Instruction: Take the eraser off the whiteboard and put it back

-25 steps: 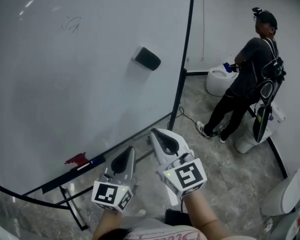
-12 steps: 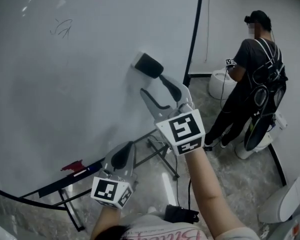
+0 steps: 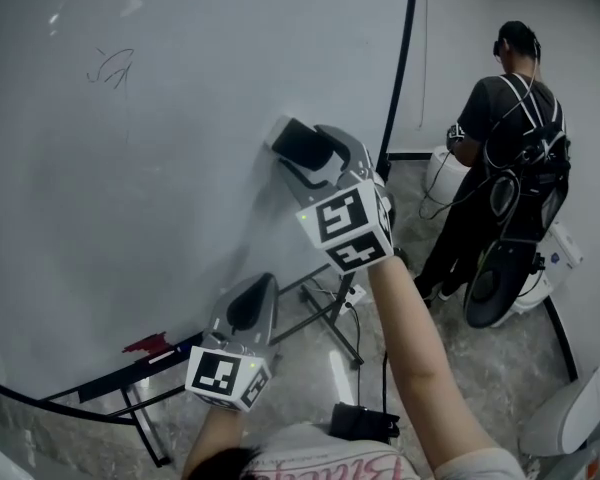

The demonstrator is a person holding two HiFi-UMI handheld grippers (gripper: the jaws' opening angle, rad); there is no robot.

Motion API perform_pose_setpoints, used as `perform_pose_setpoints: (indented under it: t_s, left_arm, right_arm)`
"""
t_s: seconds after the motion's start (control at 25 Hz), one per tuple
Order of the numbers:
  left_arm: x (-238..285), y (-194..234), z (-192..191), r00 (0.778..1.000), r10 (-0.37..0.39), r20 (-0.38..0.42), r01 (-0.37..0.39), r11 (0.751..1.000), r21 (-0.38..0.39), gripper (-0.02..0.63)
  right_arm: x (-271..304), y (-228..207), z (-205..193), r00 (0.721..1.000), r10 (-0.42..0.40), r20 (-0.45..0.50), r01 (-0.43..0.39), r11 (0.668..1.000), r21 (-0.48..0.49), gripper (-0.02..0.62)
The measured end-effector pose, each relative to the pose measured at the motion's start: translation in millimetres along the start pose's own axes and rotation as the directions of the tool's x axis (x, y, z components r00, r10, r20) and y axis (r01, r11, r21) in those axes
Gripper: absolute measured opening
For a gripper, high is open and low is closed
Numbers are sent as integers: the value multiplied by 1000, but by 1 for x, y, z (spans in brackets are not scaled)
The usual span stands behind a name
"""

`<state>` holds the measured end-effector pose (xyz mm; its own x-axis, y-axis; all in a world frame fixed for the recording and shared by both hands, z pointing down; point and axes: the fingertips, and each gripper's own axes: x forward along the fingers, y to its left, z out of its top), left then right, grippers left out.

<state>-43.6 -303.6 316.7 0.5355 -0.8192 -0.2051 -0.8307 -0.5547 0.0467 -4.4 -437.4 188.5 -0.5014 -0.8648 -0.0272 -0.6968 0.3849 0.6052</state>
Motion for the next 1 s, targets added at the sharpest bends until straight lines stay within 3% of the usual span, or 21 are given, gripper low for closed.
perform_pose_setpoints:
  t_s: [0.24,0.56,0.76,1.0]
  left_arm:
    - [9,6,-1,1000,-1,2,1,1000,-8,0]
    - [11,2,3,1000,-12,11,12,1000,-4,0]
    - [5,3,4,1000,-2,17,2,1000,-6,0]
    - [-4,7,4,1000,17,20,-17,1000,-14,0]
  right_arm:
    - [1,-2,-1,999,-45,14,46,997,-55,235]
    - [-14,5,7,999,-22,43,23,1000,-18,232]
    - [-37,19,3,998,-20,54,15,996,91,232]
    - [-70,46,-15,998,-13,56,-1,967,253,232]
